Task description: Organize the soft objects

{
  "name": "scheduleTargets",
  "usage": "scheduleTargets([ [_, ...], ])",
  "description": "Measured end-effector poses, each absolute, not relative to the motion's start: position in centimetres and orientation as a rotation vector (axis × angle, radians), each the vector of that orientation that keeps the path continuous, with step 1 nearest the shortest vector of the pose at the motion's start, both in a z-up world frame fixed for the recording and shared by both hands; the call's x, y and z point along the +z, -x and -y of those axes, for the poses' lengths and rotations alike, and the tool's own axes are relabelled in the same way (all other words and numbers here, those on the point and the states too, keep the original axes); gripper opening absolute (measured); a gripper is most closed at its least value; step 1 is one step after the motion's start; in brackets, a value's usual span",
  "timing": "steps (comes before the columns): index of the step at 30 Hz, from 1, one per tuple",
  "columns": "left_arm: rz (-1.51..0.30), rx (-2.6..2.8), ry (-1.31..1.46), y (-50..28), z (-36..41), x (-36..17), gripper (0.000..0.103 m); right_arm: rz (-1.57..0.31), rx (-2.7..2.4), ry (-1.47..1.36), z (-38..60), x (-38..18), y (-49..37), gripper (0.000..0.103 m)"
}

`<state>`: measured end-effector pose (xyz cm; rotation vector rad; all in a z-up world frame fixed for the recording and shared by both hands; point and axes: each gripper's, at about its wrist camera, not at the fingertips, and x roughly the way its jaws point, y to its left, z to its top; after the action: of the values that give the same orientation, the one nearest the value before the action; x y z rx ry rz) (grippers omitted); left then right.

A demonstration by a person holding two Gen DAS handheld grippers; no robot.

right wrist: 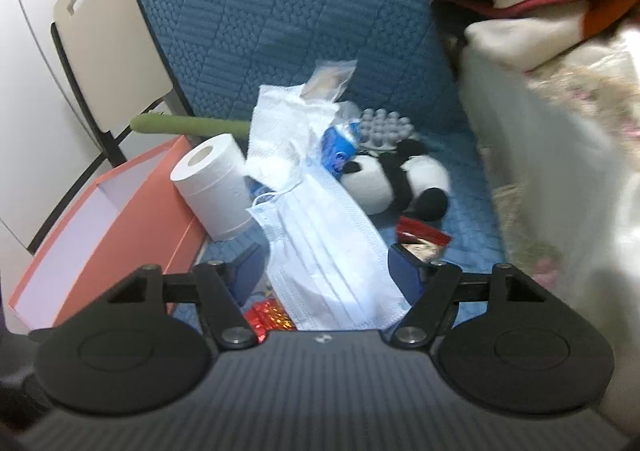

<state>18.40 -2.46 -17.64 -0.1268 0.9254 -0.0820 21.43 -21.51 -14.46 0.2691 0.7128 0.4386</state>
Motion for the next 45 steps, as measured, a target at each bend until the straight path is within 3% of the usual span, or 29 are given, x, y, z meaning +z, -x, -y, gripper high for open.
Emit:
scheduleTargets([
  [4,-0.931,-0.084,0.127,-19.2,2.2,-18.5,0.075,-0.732,0.458,-0.24,20.0,-15.7,-22.9,0.071],
  [10,-0.91,-0.112,0.074,-20.1,2.9,-18.7,0.075,-0.706,0.495,-0.233,19.1,-16.9,-24.6,0.073],
  [20,-0.905,-0.16,-0.005,-21.4,4.0,-19.7,0.075,-0.814,0.486,-0.165,17.0,-18.8,-27.6,0.07],
  [22,-0.911,-0.163,-0.007,-21.6,4.2,-20.0,0.075,-0.832,0.5,-0.191,17.2,-18.9,-27.9,0.064],
  [26,-0.918,-0.166,-0.01,-21.8,4.5,-20.3,0.073,-0.888,0.516,-0.244,17.6,-19.4,-28.1,0.03],
  [27,-0.933,-0.158,-0.015,-22.0,4.6,-20.5,0.067,-0.9,0.514,-0.253,17.4,-19.6,-28.3,0.026],
  [33,-0.944,-0.124,0.021,-21.7,4.3,-20.3,0.056,-0.915,0.512,-0.285,17.8,-19.6,-28.0,0.015],
  [45,-0.952,-0.018,0.109,-20.2,3.1,-18.3,0.054,-0.887,0.526,-0.351,18.8,-18.8,-27.6,0.011],
])
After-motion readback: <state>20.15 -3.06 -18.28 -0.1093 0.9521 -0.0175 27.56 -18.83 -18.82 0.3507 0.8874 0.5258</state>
